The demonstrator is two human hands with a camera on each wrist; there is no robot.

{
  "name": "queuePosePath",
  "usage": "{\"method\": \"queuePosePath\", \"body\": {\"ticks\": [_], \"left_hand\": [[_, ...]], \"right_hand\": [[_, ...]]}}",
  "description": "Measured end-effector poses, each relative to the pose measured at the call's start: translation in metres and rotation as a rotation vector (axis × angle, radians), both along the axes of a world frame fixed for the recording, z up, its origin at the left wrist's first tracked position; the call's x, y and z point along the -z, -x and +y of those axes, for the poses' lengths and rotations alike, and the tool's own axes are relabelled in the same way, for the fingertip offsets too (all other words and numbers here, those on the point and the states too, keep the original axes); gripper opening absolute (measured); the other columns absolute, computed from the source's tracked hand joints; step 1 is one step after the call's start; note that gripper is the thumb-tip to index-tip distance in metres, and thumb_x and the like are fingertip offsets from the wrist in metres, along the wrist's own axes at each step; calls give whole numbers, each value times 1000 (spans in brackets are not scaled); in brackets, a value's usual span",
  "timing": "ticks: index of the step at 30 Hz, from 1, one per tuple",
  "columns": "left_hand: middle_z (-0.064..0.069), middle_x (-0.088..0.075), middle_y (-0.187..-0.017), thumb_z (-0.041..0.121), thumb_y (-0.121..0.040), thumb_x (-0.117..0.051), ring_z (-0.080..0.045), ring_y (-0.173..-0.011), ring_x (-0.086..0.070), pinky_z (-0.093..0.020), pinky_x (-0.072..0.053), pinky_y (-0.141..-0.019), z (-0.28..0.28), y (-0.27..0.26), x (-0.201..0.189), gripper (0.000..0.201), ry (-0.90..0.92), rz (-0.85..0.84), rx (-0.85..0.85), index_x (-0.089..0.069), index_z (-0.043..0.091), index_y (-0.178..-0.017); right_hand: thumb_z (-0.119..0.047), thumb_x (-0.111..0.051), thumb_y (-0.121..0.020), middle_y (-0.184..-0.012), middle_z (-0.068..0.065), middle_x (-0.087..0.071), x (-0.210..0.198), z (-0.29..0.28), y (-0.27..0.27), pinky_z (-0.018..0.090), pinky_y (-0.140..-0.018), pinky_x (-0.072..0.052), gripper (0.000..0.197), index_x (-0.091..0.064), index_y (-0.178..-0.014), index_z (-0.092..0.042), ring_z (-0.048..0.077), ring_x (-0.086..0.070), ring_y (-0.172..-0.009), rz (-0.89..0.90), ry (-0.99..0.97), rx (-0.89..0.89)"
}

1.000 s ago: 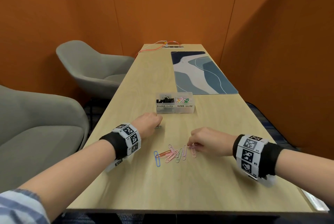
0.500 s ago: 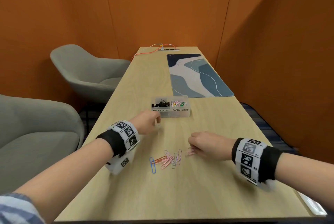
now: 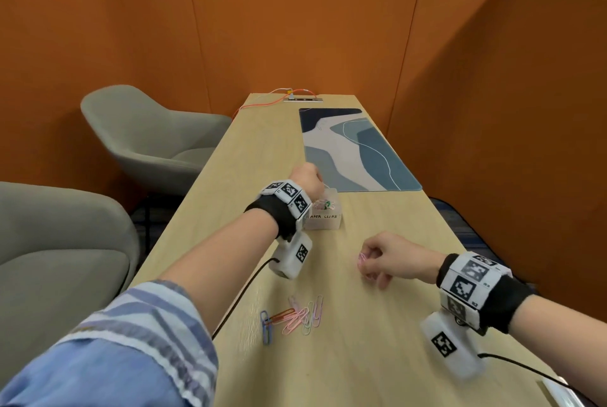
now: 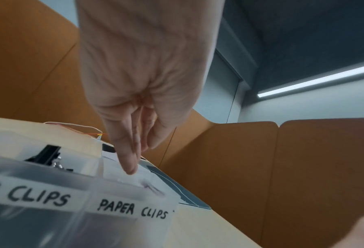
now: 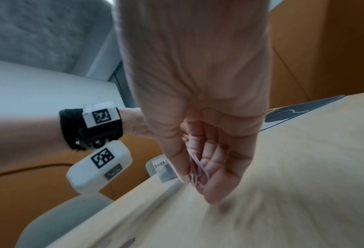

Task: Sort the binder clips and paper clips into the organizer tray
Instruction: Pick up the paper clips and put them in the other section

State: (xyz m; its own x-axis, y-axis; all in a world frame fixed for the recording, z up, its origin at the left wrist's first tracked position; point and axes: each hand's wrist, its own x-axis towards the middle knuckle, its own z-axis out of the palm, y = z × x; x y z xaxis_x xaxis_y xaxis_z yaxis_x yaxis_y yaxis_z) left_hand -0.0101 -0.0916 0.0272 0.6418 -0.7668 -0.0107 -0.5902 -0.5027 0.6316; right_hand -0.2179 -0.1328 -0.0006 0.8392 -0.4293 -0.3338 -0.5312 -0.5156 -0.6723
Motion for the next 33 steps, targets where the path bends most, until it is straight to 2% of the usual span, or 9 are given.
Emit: {"method": "queuePosePath", "body": {"ticks": [7, 11, 14, 17, 20, 24, 28, 31, 33], "left_hand": [[-9, -65, -105, 7, -90, -41, -27, -102, -62, -33, -50, -90, 35, -5, -4, 32, 97, -15, 44, -62, 12, -114], [-2, -64, -92, 14, -89, -48, -19, -82, -58, -23, -39, -72, 78, 5, -5, 24, 49, -169, 115, -65, 17, -105], [3, -61, -83, 17, -87, -52, -20, -78, -59, -23, -39, -67, 113, 15, -5, 19, -124, -237, 228, -67, 15, -99], [1, -60, -79, 28, -88, -60, -13, -65, -58, -23, -50, -57, 145, 28, -1, 22, -355, -62, 372, -64, 11, -101], [-2, -61, -96, 48, -74, -74, -15, -68, -60, -31, -58, -61, 168, 46, 8, 48, -617, 93, 406, -55, 15, -103], [5, -50, -102, 51, -62, -81, -16, -85, -54, -30, -51, -75, 175, 61, 27, 71, -665, -147, 478, -46, 18, -114], [-3, -55, -106, 30, -65, -83, -19, -89, -53, -29, -47, -77, 160, 55, 34, 63, -567, -205, 527, -49, 15, -116], [-7, -53, -110, 20, -71, -78, -17, -83, -48, -24, -41, -72, 152, 52, 32, 48, -516, -280, 521, -56, 12, -112], [-7, -60, -110, 16, -73, -74, -14, -79, -49, -21, -38, -69, 149, 48, 33, 38, -466, -316, 523, -60, 11, -108]], "right_hand": [[0, -59, -85, -64, 13, -58, -19, -18, -53, 21, -48, -55, 22, -53, -65, -6, 19, -55, -53, -167, -28, 211], [-3, -59, -84, -71, 21, -69, -24, -16, -101, 40, -79, -59, 28, -56, -56, -8, 22, -62, -57, -213, 140, 260], [-7, -57, -86, -86, 25, -73, -30, -15, -122, 43, -82, -59, 17, -66, -73, 1, 29, -72, -75, -193, 259, 288], [-15, -63, -85, -95, 21, -73, -28, -17, -129, 43, -82, -59, 22, -66, -95, 4, 32, -72, -84, -115, 308, 276], [-20, -61, -86, -109, 20, -68, -30, -8, -120, 42, -86, -56, 30, -63, -107, 2, 34, -68, -96, -85, 429, 197], [-14, -55, -88, -115, 11, -66, -31, 27, -88, 27, -82, -45, 24, -66, -108, -8, 25, -61, -103, -115, 562, -119], [-18, -66, -82, -133, 7, -50, -16, 60, -47, 31, -100, -42, 54, -48, -133, -15, 22, -52, -115, 136, 423, -554], [-31, -72, -78, -143, 5, -42, 1, 73, -22, 27, -107, -31, 75, -36, -142, -14, 23, -41, -128, 195, 459, -631], [-36, -69, -80, -143, 4, -43, 12, 75, -15, 29, -108, -30, 66, -44, -139, -18, 24, -41, -128, 143, 555, -643]]}}
